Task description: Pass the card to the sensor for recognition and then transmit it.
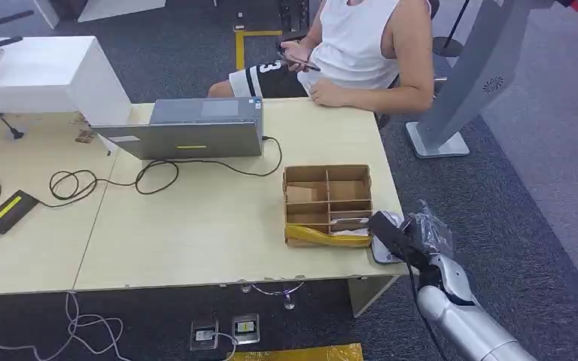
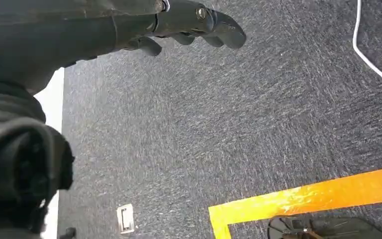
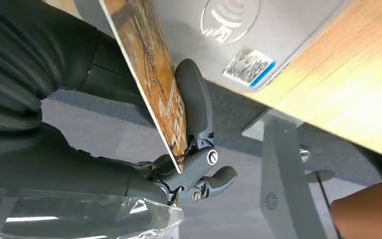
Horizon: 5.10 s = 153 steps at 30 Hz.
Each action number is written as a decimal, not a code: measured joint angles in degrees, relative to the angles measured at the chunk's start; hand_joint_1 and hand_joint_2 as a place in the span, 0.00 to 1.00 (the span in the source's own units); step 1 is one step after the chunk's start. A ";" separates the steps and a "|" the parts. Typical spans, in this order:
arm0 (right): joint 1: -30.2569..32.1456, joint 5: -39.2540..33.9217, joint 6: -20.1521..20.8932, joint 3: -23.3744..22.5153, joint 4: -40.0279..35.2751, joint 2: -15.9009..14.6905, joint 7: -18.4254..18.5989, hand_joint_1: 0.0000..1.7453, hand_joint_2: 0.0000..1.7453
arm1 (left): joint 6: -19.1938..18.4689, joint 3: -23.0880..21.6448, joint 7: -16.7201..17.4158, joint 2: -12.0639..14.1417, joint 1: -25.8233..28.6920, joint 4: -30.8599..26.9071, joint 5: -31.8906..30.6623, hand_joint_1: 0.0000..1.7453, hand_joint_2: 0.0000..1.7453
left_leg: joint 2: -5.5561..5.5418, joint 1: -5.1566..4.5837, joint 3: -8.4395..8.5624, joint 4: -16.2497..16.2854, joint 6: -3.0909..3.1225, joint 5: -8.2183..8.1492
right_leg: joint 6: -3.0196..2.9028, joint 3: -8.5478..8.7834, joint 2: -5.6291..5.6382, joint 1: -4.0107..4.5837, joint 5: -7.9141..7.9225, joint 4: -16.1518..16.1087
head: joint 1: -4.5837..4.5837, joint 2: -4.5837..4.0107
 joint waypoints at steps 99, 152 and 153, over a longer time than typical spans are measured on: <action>-33.92 16.96 11.30 15.91 10.82 2.84 8.98 0.00 1.00 | -2.97 -5.11 4.63 -0.35 -3.92 -0.46 -8.02 0.00 0.00 | -0.11 0.05 -0.07 0.02 -0.03 0.10 | -0.01 -0.04 -0.01 0.04 0.05 0.05 | 0.02 0.00; 6.63 17.11 14.76 4.13 -37.33 -1.68 4.78 0.00 1.00 | 0.00 -5.09 2.21 0.09 -0.61 -0.44 -3.63 0.00 0.00 | 0.03 0.11 0.01 -0.01 -0.12 0.02 | -0.05 -0.02 0.03 0.11 0.02 0.01 | 0.02 0.00; 6.59 17.24 14.80 4.02 -37.16 -1.81 4.81 0.00 1.00 | 0.00 -5.09 2.21 0.09 -0.62 -0.46 -3.63 0.00 0.00 | 0.03 0.11 0.01 -0.01 -0.12 0.02 | -0.05 -0.02 0.03 0.11 0.02 0.01 | 0.02 0.00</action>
